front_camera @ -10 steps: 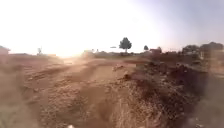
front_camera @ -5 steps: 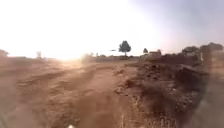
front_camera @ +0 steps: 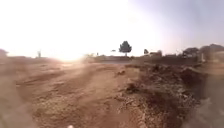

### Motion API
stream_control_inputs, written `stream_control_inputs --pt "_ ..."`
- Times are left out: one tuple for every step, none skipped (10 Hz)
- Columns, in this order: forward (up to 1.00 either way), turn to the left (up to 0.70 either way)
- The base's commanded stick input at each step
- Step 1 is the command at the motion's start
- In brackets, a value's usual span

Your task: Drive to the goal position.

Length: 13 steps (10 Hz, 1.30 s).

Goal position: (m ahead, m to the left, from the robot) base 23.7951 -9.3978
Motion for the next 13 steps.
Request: stream_control_inputs --pt "0.7 0.0" --pt "0.7 0.0" --pt "0.7 0.0" --pt "0.7 0.07" --pt "0.7 0.33" --pt "0.7 0.35" --pt "0.7 0.35" --pt "0.7 0.35" --pt "0.7 0.35" --pt "0.7 0.07" --pt "0.7 0.0" --pt "0.7 0.0" --pt "0.7 0.0"
